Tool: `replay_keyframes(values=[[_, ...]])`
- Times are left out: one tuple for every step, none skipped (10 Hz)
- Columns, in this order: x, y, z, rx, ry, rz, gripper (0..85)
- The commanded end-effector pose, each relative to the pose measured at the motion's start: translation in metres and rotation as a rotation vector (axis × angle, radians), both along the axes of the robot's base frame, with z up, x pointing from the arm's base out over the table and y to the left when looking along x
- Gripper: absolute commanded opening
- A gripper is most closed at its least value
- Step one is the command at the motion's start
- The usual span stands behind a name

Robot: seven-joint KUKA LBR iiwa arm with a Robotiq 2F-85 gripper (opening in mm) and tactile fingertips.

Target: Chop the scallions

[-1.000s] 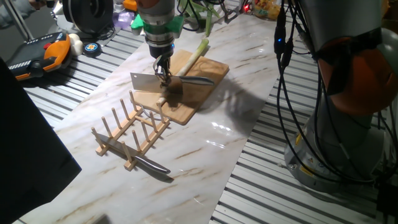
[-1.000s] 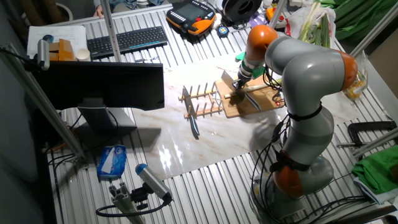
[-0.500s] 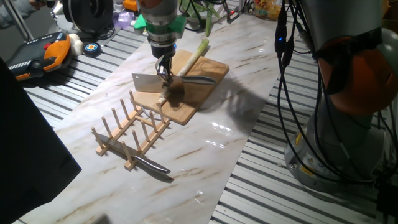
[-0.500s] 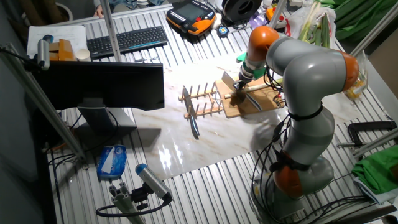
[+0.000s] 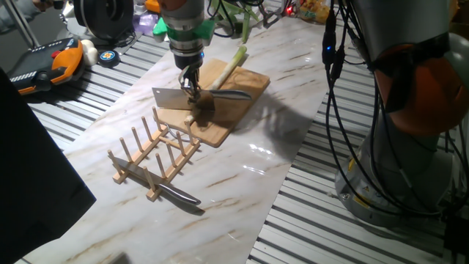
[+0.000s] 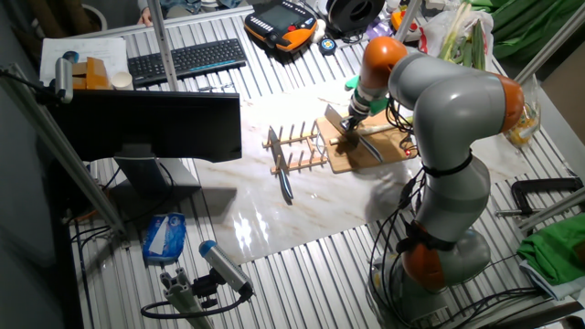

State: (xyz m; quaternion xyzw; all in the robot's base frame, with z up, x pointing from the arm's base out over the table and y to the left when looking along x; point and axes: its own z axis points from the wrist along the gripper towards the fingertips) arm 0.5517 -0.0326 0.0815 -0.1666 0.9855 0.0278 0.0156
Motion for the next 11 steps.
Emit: replay_keyframes(values=[[-0.0019, -0.0016, -0.0002, 0.001, 0.0, 0.001, 0.7], [-0.0048, -0.0032, -0.0012, 0.003, 0.0, 0.001, 0.7], [-0.0079, -0.0051, -0.0021, 0.004, 0.0, 0.003, 0.7], [-0.0099, -0.0067, -0.0022, 0.006, 0.0, 0.003, 0.7], [-0.0104, -0.0075, -0.0017, 0.006, 0.0, 0.004, 0.7], [-0.0105, -0.0076, -0.0017, 0.006, 0.0, 0.004, 0.7], [-0.0106, -0.0076, -0.0016, 0.006, 0.0, 0.004, 0.7], [-0.0093, -0.0062, -0.0017, 0.01, 0.0, 0.004, 0.7], [-0.0081, -0.005, -0.0016, 0.01, 0.0, 0.004, 0.7], [-0.0079, -0.0049, -0.0006, 0.01, 0.0, 0.004, 0.7], [-0.0075, -0.0047, 0.0028, 0.009, -0.002, 0.004, 0.7]])
